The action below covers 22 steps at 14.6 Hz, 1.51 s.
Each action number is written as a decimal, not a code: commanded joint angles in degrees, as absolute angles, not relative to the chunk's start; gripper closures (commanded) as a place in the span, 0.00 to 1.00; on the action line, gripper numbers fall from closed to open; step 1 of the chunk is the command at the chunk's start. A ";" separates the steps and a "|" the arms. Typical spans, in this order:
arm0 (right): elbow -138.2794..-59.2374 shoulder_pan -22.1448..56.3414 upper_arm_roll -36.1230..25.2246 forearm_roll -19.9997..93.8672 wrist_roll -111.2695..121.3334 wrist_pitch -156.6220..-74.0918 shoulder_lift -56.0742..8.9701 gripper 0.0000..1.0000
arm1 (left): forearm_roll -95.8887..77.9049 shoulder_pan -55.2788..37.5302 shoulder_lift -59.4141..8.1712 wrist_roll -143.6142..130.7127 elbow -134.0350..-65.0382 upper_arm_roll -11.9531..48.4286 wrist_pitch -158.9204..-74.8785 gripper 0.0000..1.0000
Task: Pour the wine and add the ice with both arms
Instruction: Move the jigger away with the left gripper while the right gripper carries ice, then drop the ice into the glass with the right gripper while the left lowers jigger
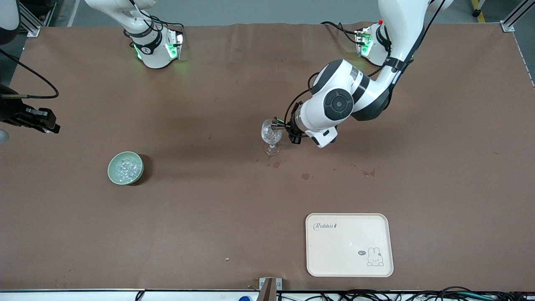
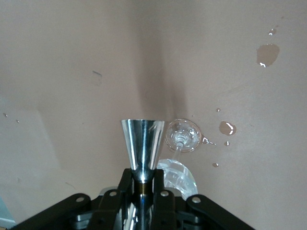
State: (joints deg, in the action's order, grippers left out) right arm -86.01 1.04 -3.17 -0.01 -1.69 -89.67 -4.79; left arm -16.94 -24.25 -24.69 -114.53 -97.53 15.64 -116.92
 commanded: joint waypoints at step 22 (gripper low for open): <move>-87.36 25.11 -3.08 0.88 -24.93 -96.22 -5.79 1.00 | -58.33 3.06 -41.46 -73.05 -80.78 15.65 -110.83 0.99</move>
State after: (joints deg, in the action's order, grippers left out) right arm -86.46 20.88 -2.40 0.46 -20.57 -93.43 -4.75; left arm -53.75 0.42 -37.11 -75.23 -85.19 15.17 -111.38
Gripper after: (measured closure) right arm 0.727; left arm 0.793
